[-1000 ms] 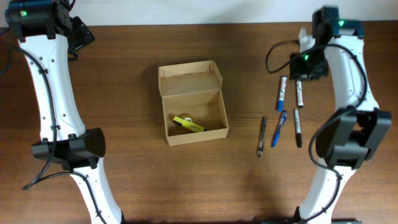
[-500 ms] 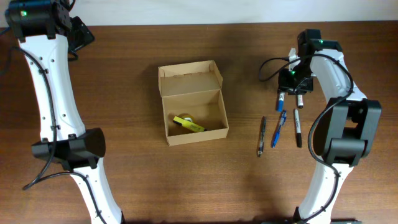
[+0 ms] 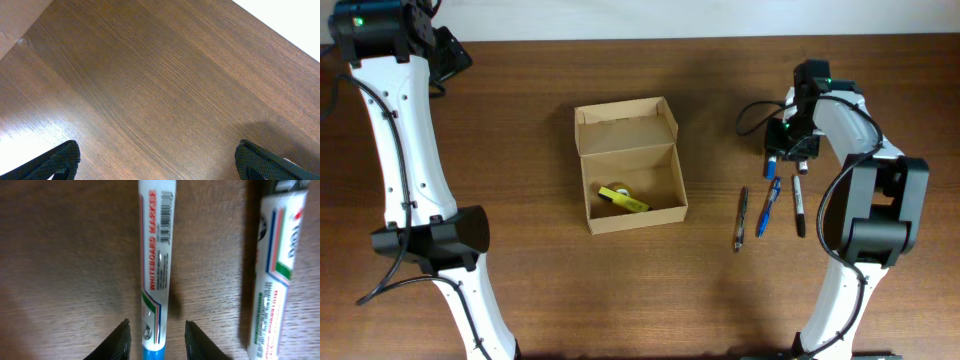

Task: Pack container
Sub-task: 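Grasp the blue-capped whiteboard marker with the right gripper, then carry the whiteboard marker into the box and release it, then grasp the second whiteboard marker with the right gripper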

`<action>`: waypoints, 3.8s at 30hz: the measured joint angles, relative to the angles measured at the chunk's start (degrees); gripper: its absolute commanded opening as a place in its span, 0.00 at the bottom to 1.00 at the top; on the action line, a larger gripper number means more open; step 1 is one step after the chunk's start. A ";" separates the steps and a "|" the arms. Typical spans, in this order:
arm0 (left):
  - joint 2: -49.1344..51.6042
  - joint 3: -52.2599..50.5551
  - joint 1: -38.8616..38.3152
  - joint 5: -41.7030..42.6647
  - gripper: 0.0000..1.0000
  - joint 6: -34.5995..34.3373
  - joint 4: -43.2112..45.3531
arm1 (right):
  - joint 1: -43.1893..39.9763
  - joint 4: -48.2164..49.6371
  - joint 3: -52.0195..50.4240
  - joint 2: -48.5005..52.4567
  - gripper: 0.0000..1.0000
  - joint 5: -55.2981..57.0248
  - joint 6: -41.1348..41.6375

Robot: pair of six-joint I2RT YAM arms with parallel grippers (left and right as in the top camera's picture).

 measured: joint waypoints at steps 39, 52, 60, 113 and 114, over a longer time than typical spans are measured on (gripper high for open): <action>0.00 0.00 0.00 0.00 1.00 0.00 0.02 | 27.91 -31.63 53.75 -5.11 0.04 -4.33 -39.95; 0.00 0.00 0.00 -0.02 1.00 0.00 0.02 | 38.49 -31.56 34.86 -3.72 0.04 -2.34 -61.53; 0.00 0.00 0.00 -0.02 1.00 0.00 0.02 | 38.49 -20.33 15.98 -2.43 0.04 -1.90 -63.12; 0.00 0.00 0.00 -0.02 1.00 0.00 0.02 | -3.89 -26.12 31.95 -4.24 0.58 5.75 -14.58; 0.00 0.00 0.00 0.00 1.00 0.00 0.02 | -4.63 -25.31 30.49 -2.78 0.58 5.33 -14.53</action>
